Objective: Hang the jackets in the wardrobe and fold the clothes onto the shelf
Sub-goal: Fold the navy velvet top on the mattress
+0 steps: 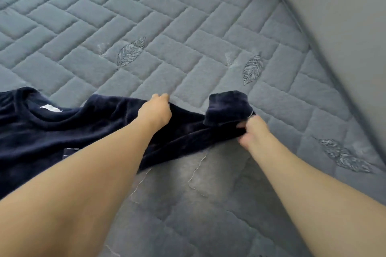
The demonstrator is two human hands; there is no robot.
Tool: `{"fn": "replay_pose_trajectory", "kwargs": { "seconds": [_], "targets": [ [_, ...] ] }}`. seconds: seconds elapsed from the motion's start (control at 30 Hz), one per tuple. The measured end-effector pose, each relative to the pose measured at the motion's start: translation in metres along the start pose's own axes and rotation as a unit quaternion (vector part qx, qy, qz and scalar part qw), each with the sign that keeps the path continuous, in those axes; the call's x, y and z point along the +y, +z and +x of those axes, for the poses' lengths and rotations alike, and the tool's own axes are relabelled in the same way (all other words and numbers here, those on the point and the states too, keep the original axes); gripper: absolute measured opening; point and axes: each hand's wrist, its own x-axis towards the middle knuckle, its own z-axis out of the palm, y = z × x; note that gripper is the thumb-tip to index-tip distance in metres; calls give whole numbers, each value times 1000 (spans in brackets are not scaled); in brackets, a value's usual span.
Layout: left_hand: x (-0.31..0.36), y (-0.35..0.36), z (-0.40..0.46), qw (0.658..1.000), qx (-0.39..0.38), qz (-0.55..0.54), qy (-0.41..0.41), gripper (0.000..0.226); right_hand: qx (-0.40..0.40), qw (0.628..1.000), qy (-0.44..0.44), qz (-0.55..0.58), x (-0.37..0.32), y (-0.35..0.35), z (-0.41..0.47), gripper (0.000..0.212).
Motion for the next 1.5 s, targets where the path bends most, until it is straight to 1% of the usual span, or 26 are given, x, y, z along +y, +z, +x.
{"fn": "replay_pose_trajectory", "kwargs": {
  "seconds": [0.07,0.13,0.17,0.23,0.3,0.37,0.43,0.5,0.6,0.63,0.7,0.8,0.87,0.9,0.97,1.0,1.03,1.1,1.17,1.23,1.3,1.33,1.37,1.4,1.43,1.5],
  "targets": [
    [18,-24,13,991,106,-83,-19,9,-75,992,1,101,-31,-17,0,16],
    [35,-56,33,970,197,-139,-42,12,-78,981,-23,178,-55,-25,0,29],
    [43,-72,44,961,229,-153,-34,17,-72,971,-28,225,-65,-28,0,34],
    [62,-93,59,958,238,-157,23,23,-74,947,-37,309,-78,-33,5,44],
    [78,-94,64,960,195,-173,106,27,-63,942,-21,329,-85,-40,17,38],
    [84,-77,60,962,126,-197,139,41,-37,956,2,291,-76,-50,21,23],
    [72,-44,45,971,79,-203,98,52,-12,978,44,203,-48,-54,17,16],
    [40,-2,7,986,28,-156,45,58,5,989,76,129,-6,-46,9,23],
    [-37,59,-82,999,-40,12,34,72,12,994,85,66,50,-13,-14,30],
    [-62,72,-113,996,-38,60,49,74,2,994,92,50,62,0,-22,29],
    [-102,83,-169,994,-25,88,57,74,-41,992,118,3,83,25,-39,32],
    [-139,86,-226,994,1,103,22,77,-98,981,142,-91,118,61,-69,33],
    [-156,87,-252,994,22,108,-11,83,-137,966,144,-164,149,82,-92,25],
    [-163,88,-263,993,21,110,-24,86,-145,961,146,-183,165,91,-103,18],
    [-178,88,-286,990,-5,132,-48,90,-111,965,108,-213,195,105,-117,7],
    [-185,85,-298,986,-28,146,-71,89,-85,965,71,-238,207,109,-122,12],
    [-190,81,-308,979,-60,162,-104,85,-67,964,46,-253,216,114,-125,24],
    [-197,71,-323,965,-103,172,-171,65,-63,969,47,-234,225,122,-132,47],
    [-202,56,-326,965,-135,123,-190,44,-61,974,39,-213,224,128,-136,63],
    [-198,34,-324,972,-182,34,-145,32,-47,974,-19,-222,208,131,-139,71],
    [-186,14,-319,957,-258,-107,-75,37,-41,968,-54,-243,188,128,-143,62],
    [-178,6,-318,929,-302,-208,-56,42,-50,967,-43,-244,181,123,-147,51],
    [-169,1,-319,888,-345,-302,-42,47,-75,967,-5,-243,178,114,-152,38],
    [-164,2,-319,854,-378,-355,-35,55,-118,960,56,-249,179,105,-160,29],
    [-160,6,-320,842,-403,-357,-30,64,-157,943,114,-271,183,92,-167,28],
    [-164,24,-323,867,-426,-257,-42,64,-218,891,195,-348,195,65,-178,35]
  ]
}}
